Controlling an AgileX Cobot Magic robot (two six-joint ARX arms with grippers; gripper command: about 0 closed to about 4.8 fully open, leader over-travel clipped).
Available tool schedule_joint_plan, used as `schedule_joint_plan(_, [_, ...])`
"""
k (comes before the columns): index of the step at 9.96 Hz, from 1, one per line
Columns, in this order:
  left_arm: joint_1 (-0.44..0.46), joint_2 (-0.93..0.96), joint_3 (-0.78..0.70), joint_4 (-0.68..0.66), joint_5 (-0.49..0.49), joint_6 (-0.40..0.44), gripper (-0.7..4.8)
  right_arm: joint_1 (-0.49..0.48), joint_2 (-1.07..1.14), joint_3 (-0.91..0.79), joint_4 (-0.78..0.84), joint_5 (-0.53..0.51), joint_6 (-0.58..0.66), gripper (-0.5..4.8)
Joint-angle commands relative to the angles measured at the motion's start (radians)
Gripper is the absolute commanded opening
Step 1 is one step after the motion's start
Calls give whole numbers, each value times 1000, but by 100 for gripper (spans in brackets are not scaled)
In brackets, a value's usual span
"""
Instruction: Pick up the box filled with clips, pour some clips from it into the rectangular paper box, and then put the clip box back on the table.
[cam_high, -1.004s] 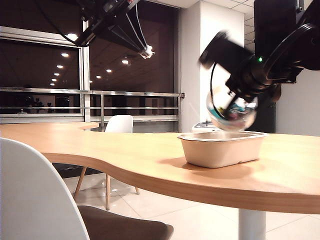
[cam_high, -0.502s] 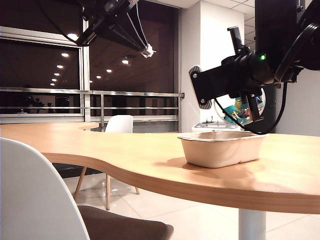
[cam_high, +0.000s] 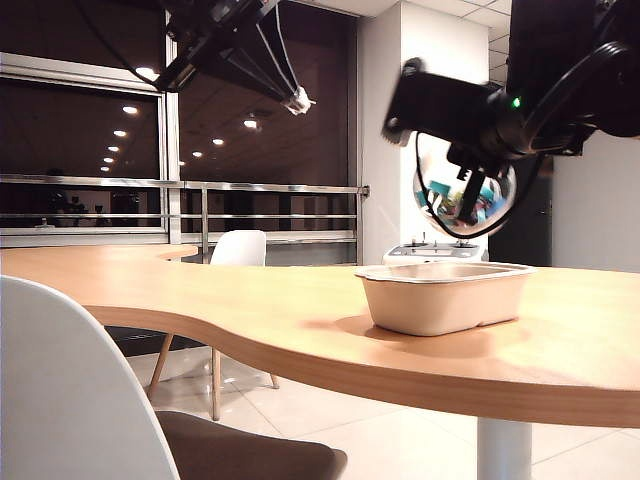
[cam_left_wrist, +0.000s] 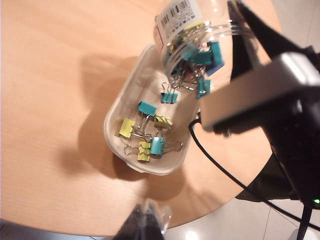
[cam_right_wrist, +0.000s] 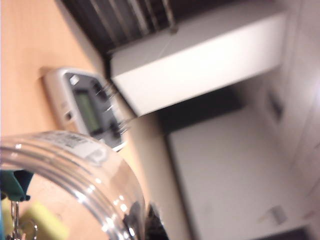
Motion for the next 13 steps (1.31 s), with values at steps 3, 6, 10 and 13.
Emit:
schedule_joint_plan(3, [-1, -4, 3, 2, 5, -4, -6, 1, -216, 16, -419, 32, 705, -2])
schedule_joint_plan(6, [-1, -4, 3, -4, 5, -4, -6, -63, -296, 285, -1009, -11, 916, -2])
schedule_joint_plan(10, [-1, -4, 3, -32, 23, -22, -6, -422, -275, 498, -1408, -291, 1110, -2])
schedule_joint_plan(13, [-1, -4, 3, -32, 23, -23, -6, -499, -217, 500, -1424, -364, 1163, -2])
